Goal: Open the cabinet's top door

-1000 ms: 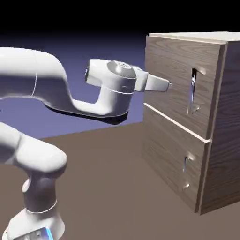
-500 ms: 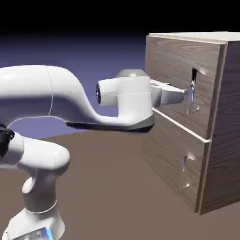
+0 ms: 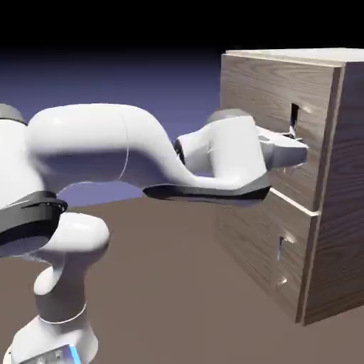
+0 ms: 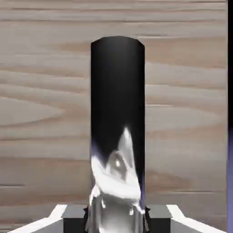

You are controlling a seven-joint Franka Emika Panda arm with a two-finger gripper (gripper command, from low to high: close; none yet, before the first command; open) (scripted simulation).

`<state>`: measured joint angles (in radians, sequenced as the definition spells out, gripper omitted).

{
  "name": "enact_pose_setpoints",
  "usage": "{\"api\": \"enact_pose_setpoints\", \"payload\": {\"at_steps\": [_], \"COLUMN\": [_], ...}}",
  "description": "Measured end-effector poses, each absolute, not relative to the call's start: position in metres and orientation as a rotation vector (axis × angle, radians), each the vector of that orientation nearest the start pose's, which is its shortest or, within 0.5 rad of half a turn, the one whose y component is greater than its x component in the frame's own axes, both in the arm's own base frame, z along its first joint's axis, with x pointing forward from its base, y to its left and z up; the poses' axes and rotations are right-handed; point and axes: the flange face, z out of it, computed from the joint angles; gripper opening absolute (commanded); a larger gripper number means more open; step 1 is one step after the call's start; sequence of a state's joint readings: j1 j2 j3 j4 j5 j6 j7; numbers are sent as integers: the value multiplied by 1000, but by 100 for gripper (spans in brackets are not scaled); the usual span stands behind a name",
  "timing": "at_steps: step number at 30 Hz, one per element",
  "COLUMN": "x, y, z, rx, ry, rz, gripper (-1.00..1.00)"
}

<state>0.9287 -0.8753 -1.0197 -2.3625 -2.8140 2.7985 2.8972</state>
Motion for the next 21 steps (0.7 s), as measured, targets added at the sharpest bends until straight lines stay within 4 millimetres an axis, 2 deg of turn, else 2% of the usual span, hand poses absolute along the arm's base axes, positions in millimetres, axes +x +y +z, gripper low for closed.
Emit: {"api": "enact_pose_setpoints", "payload": {"at_steps": [12, 21], "x": [351, 306], "y": [-52, -21], "z": [517, 517], "rx": [-1737, -1715], "ry": [940, 1069], "rz": [-1895, -1971], "gripper": [-100, -100]}}
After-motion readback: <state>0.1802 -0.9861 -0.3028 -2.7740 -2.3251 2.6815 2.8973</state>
